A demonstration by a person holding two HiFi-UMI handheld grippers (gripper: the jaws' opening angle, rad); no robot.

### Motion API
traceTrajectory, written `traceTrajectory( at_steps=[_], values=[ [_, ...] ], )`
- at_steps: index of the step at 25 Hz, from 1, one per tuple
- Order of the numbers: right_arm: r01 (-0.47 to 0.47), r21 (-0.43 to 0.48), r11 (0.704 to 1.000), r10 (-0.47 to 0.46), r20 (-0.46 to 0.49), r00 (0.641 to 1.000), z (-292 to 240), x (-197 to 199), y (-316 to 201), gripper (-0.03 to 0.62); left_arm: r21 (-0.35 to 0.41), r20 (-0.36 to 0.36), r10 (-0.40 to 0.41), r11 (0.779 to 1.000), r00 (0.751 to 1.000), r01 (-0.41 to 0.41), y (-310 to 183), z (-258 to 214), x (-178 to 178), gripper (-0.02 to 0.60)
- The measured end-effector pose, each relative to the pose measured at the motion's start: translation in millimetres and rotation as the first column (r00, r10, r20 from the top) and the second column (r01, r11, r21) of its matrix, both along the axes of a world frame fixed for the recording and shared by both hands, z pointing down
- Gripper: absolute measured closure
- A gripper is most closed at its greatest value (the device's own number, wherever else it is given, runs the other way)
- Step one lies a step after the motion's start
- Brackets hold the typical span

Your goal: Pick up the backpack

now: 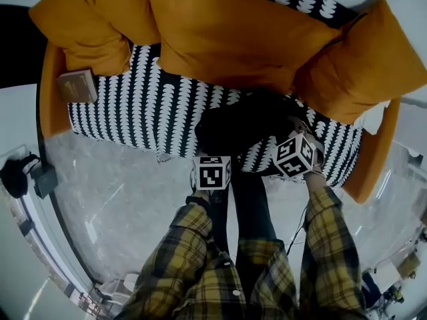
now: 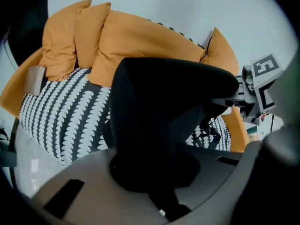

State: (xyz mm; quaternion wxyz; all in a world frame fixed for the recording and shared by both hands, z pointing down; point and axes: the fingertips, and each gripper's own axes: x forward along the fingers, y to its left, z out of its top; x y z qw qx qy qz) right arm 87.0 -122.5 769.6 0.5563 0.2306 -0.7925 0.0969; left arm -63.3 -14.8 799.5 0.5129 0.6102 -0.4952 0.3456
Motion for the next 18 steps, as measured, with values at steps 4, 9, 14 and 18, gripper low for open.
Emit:
traceTrajectory(
  at_steps=[4, 9, 14, 18],
  values=[
    [-0.018, 0.011, 1.0, 0.018, 0.007, 1.0, -8.5, 3.6, -1.2, 0.563, 0.012, 0.008, 0.031, 0.999, 1.0, -0.031, -2.3, -12.6, 1.7, 0.535],
    [-0.036, 0.013, 0.999, 0.035, 0.027, 0.999, -25.5, 1.4, -0.3, 0.563, 0.054, 0.043, 0.031, 0.998, 0.999, -0.033, -8.8, -33.7, -5.2, 0.538],
    [-0.082, 0.024, 0.996, 0.08, 0.084, 0.993, -51.5, 0.1, 0.5, 0.563, 0.104, 0.086, 0.025, 0.994, 0.996, -0.034, -19.4, -65.6, -14.3, 0.54],
    [-0.104, 0.049, 0.993, 0.099, 0.109, 0.989, -78.7, -5.5, -4.6, 0.563, 0.152, 0.11, 0.041, 0.987, 0.993, -0.057, -29.8, -94.0, -21.9, 0.54]
  ],
)
